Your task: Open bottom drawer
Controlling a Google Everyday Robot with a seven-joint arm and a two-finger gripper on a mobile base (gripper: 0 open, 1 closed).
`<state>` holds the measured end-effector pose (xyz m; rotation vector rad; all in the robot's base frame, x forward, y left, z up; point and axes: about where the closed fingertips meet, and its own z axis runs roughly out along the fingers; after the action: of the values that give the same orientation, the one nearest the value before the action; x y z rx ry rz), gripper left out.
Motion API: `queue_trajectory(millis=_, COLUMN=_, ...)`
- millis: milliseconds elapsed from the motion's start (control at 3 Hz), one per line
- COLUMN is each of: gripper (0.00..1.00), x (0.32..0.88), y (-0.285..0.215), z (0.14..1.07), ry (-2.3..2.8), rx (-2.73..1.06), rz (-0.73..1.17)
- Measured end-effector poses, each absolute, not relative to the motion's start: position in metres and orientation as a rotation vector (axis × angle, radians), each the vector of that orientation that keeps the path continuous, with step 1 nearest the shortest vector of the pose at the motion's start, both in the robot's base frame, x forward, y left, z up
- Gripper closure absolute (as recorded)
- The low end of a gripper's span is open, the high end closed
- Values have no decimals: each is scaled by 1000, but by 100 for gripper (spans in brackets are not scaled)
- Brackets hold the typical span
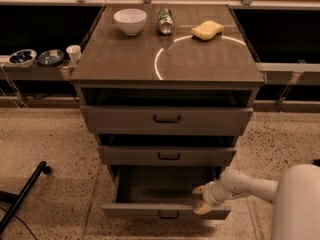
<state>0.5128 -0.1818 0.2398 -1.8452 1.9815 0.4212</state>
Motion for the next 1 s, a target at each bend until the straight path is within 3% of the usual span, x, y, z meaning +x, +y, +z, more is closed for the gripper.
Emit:
queue_trajectory(millis=667, gripper=89, x=555, y=-166, z=218, ry=1983, rx=-1751, rz=425)
queue_trajectory(millis=1000, gripper=100, x=566, y=-157, z=185, ry=2003, rx=-1752, rz=419)
